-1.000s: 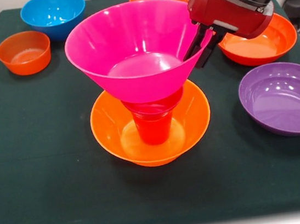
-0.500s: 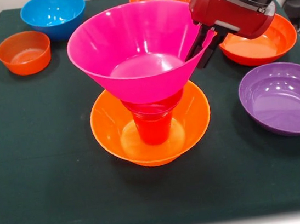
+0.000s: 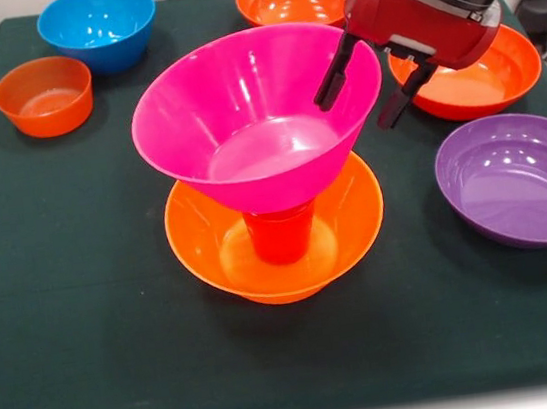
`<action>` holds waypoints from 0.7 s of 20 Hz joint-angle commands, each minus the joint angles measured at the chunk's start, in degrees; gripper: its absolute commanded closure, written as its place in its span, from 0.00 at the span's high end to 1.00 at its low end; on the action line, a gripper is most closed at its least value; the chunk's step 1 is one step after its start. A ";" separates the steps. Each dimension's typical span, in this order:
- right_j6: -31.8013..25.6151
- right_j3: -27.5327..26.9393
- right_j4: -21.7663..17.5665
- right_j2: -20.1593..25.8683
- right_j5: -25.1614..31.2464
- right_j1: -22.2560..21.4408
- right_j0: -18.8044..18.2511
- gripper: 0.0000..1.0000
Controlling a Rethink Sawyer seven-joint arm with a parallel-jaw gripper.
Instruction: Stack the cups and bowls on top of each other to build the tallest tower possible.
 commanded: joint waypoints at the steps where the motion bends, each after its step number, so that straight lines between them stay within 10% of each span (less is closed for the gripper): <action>1: 10.68 0.74 1.32 2.10 5.55 0.15 1.71 1.00; 14: 7.68 2.84 2.86 2.47 6.75 -3.06 1.67 1.00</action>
